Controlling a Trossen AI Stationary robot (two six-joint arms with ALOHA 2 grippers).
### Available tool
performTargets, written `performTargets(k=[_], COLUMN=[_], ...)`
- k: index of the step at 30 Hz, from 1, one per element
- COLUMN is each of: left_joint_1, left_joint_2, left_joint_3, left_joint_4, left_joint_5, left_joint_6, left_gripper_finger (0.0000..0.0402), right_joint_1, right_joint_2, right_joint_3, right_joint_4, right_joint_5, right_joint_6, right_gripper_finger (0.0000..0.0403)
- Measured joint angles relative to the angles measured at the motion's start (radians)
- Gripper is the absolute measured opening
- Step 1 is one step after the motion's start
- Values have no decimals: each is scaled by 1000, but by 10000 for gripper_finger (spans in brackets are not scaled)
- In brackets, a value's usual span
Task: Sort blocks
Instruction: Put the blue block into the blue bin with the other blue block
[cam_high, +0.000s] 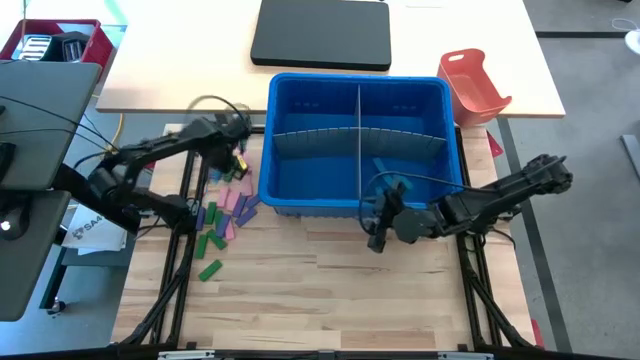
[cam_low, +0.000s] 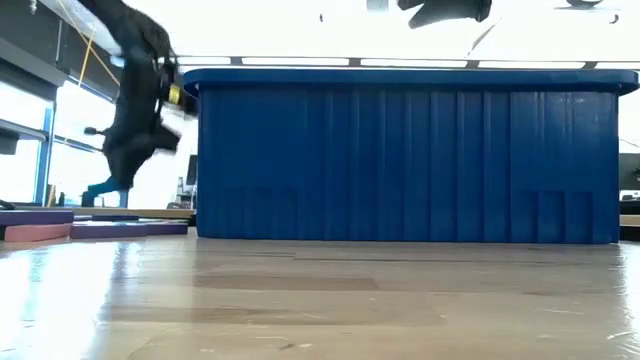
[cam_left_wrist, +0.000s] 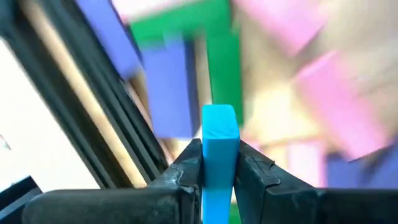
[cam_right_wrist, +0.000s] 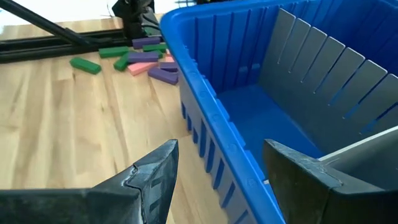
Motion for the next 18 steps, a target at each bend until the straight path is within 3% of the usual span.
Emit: performTargets(k=[7,11,15,18], left_joint_1=[-22,-81,-175,-286], left_joint_2=[-237,-373,-472,-503], left_joint_3=[238,299,299,298], left_joint_4=[-30,92,268,383], left_joint_5=[14,144,304,364], left_joint_6=[25,44,37,38], left_gripper_finger=[47,47,47,47], right_joint_1=[-45,-74,-90,-94], right_joint_2=[27,51,101,154], right_joint_3=[0,0,0,0], right_joint_4=[60,179,402,588], right_joint_5=[1,-29,-144,-226], right_joint_6=[-1,-65,-248,-403], right_gripper_finger=[228,228,228,228])
